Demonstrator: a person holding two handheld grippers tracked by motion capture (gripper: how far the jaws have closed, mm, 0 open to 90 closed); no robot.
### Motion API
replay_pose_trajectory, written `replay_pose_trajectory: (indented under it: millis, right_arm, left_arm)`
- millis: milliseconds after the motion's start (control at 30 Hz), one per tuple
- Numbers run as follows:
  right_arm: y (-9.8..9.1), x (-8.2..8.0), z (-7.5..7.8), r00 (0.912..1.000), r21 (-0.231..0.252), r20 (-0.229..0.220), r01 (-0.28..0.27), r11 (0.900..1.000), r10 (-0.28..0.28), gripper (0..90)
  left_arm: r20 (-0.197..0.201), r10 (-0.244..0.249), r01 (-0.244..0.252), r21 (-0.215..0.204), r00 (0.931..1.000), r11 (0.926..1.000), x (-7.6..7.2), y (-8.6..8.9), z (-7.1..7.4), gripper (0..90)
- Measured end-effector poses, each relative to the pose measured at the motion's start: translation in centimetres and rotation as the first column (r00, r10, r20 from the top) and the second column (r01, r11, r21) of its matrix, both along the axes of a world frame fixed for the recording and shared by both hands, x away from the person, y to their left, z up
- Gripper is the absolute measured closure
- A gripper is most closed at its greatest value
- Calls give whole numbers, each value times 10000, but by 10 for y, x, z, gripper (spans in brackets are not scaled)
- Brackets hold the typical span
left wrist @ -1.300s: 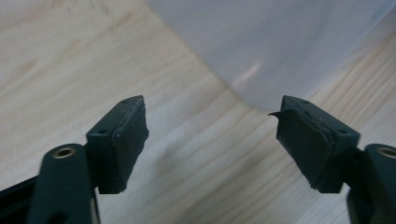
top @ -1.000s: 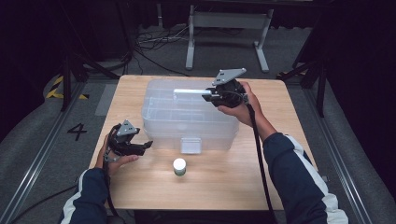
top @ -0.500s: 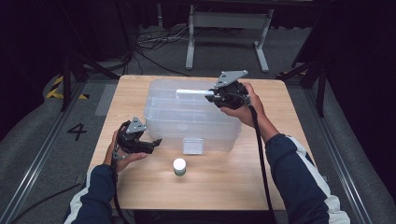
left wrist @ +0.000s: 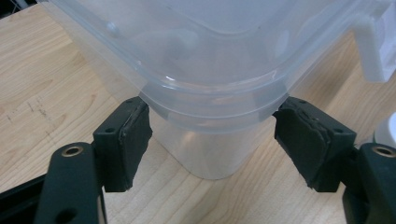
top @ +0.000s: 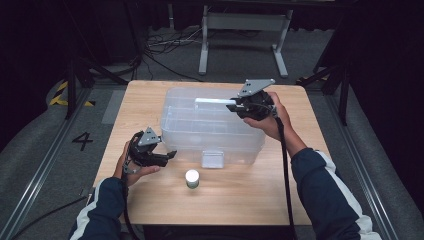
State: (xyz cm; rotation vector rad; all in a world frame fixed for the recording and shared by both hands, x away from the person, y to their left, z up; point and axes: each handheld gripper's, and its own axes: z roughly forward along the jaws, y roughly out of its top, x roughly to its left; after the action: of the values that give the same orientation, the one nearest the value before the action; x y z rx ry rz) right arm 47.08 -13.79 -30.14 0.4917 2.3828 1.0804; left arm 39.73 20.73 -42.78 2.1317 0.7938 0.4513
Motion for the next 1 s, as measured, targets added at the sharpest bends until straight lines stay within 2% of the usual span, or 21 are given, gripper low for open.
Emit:
replay_pose_trajectory:
  millis: [267, 400, 700, 1000]
  right_arm:
    - [-6, -4, 0, 10000, 7, 21, 20, 10000, -20, 729]
    - [-10, -4, 0, 10000, -35, 18, -7, 10000, 7, 729]
    - [-10, -3, 2, 10000, -231, 53, 1, 9997, 0, 729]
    - [-10, 1, 4, 10000, -162, -34, -19, 9999, 18, 729]
  left_arm:
    - [-13, -274, 274, -56, 9996, 9996, -2, 0, 1, 342]
    - [22, -307, 307, 102, 9995, 9995, -4, -4, 2, 346]
    - [74, -392, 391, 113, 9992, 9992, -3, -3, 1, 351]
    - [61, -410, 410, 45, 9991, 9992, -3, -3, 1, 353]
